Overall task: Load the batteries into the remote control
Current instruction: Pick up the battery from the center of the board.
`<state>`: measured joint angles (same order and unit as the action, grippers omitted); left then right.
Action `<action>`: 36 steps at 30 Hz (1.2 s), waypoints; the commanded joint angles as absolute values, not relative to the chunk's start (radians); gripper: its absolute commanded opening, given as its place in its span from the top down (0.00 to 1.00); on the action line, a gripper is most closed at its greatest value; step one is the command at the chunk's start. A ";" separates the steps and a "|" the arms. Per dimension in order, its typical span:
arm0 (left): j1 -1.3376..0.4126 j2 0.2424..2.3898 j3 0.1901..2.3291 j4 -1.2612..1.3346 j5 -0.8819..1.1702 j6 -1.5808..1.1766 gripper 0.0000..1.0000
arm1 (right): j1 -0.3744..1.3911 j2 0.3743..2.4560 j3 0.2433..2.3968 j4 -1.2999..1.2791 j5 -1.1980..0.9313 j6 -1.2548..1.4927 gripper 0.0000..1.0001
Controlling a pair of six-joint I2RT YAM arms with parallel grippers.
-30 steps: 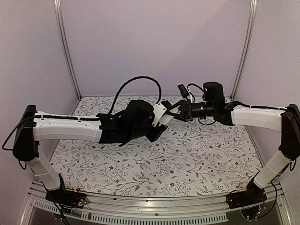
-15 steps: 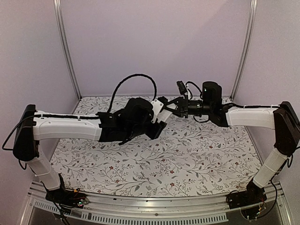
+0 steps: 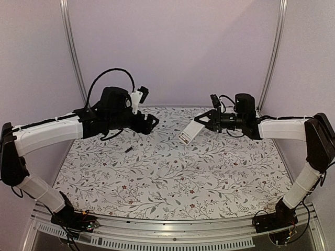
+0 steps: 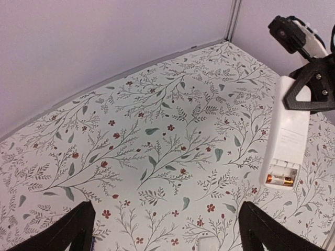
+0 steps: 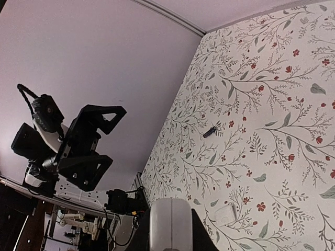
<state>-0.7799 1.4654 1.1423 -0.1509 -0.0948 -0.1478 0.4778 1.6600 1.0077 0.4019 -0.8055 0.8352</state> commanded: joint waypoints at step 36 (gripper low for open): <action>-0.422 2.153 1.644 -0.963 0.043 0.095 0.63 | 0.461 1.656 1.036 -0.038 -0.963 0.530 1.00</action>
<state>-0.4309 2.1185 1.6199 -0.9302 -0.0032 0.0906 0.4580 1.6600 1.0126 -0.0303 -0.9451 0.5419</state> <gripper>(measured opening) 0.387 0.145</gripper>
